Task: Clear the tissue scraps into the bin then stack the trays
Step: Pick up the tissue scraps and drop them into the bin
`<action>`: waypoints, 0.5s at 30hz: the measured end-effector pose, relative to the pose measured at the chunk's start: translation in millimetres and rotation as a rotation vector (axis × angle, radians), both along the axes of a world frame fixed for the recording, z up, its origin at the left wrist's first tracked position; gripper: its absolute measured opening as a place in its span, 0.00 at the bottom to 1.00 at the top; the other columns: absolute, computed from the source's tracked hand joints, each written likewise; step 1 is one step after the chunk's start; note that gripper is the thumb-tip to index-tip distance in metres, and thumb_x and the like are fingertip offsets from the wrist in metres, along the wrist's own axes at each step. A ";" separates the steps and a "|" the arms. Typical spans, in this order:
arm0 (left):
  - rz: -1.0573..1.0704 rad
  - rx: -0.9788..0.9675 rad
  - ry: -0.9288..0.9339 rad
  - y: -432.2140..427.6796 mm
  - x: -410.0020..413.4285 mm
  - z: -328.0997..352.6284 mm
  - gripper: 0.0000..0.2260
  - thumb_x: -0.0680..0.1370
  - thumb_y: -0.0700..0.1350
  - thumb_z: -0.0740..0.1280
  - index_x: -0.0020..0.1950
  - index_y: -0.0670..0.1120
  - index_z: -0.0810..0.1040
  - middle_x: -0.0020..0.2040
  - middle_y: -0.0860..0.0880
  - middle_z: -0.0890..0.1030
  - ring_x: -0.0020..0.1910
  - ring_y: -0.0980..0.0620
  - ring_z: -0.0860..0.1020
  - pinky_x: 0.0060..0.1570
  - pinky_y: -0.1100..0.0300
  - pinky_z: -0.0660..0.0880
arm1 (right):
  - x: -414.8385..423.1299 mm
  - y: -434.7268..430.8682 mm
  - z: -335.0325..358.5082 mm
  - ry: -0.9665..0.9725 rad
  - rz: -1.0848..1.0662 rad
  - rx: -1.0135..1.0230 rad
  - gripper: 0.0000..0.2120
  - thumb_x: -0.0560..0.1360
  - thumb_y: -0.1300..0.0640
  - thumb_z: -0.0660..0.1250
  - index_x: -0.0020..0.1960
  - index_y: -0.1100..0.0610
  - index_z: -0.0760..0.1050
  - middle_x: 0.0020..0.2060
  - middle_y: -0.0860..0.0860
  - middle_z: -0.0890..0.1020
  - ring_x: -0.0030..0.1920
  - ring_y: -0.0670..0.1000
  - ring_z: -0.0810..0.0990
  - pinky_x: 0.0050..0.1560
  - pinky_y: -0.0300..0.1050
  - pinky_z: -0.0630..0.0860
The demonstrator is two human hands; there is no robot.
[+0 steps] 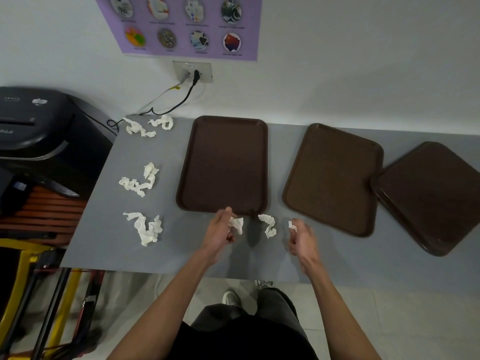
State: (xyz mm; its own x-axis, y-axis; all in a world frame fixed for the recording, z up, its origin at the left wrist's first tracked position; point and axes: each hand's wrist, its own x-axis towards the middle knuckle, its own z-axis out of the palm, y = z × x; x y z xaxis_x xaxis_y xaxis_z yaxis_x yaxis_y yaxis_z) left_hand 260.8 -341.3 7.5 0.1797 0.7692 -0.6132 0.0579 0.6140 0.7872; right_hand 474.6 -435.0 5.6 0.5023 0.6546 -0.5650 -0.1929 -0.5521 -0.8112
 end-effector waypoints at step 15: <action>-0.142 0.180 0.163 -7.3 -0.1 -3.3 0.16 0.85 0.57 0.60 0.43 0.50 0.67 0.30 0.53 0.66 0.25 0.57 0.62 0.24 0.61 0.60 | -13.8 17.8 -0.1 -0.767 0.601 -0.003 0.09 0.85 0.43 0.61 0.61 0.45 0.67 0.53 0.53 0.77 0.43 0.61 0.82 0.44 0.56 0.80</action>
State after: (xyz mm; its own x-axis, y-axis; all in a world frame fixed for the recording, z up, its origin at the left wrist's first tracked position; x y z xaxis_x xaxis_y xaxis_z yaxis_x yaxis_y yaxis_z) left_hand 260.7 -348.6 4.2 0.2036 0.8423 -0.4990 0.2684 0.4421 0.8559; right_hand 460.7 -417.1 5.4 0.3167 0.9213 -0.2256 0.7019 -0.3876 -0.5976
